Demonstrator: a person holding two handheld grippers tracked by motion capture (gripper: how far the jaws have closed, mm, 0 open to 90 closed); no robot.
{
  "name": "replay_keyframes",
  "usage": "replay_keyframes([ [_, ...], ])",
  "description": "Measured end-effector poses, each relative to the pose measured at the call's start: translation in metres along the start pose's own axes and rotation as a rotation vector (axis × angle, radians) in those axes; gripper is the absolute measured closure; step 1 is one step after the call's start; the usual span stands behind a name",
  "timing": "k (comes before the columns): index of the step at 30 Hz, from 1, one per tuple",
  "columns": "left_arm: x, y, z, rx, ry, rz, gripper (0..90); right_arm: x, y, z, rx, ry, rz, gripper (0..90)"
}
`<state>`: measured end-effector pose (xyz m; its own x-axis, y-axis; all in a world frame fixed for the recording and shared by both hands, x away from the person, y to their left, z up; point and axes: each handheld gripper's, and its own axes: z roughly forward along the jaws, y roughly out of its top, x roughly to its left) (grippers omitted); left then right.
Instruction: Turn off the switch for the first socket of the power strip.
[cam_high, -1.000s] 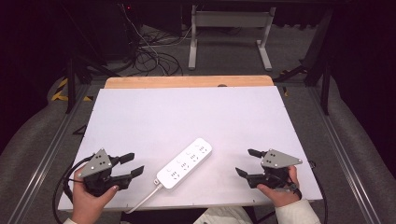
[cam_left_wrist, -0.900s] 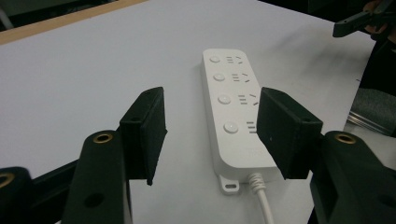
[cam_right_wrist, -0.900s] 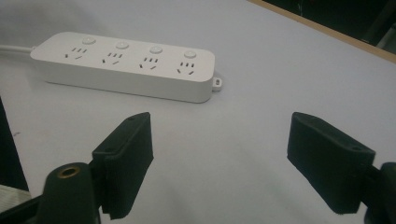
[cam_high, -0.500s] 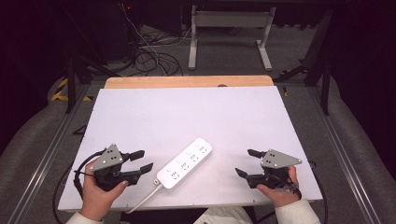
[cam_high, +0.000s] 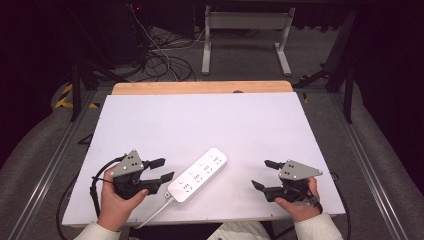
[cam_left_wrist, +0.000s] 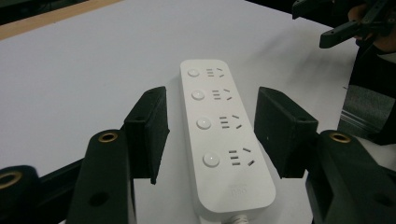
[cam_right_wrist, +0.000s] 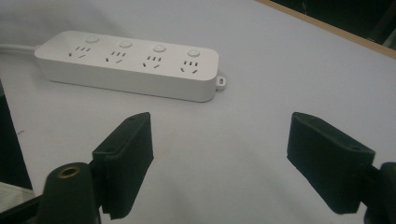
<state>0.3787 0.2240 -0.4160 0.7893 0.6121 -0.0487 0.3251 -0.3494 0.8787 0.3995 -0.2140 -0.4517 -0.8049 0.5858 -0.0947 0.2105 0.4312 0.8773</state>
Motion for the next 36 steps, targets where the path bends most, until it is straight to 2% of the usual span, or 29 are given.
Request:
replay_keyframes([
  [7,-0.003,0.005,0.016,0.015,-0.023,0.001,45.7,-0.001,0.000,0.001,0.001,0.007,0.002,23.2],
  [18,-0.005,0.008,0.025,0.052,-0.033,0.005,49.6,-0.001,-0.001,0.001,0.002,0.013,0.006,23.8],
  [19,-0.004,0.008,0.025,0.055,-0.040,0.004,53.5,-0.001,-0.001,0.001,0.000,0.013,0.003,23.8],
  [20,-0.004,0.008,0.025,0.059,-0.047,-0.006,53.5,-0.001,-0.001,0.001,0.000,0.013,0.003,23.8],
  [26,-0.003,0.009,0.025,0.099,-0.088,-0.052,75.7,-0.001,0.000,0.001,0.000,0.015,0.000,23.8],
  [30,-0.002,0.008,0.027,0.137,-0.083,-0.074,90.0,-0.001,-0.001,0.001,0.004,0.017,0.002,23.8],
  [36,0.001,0.008,0.031,0.195,-0.068,-0.088,90.0,-0.001,-0.001,0.001,0.004,0.019,0.000,23.8],
])
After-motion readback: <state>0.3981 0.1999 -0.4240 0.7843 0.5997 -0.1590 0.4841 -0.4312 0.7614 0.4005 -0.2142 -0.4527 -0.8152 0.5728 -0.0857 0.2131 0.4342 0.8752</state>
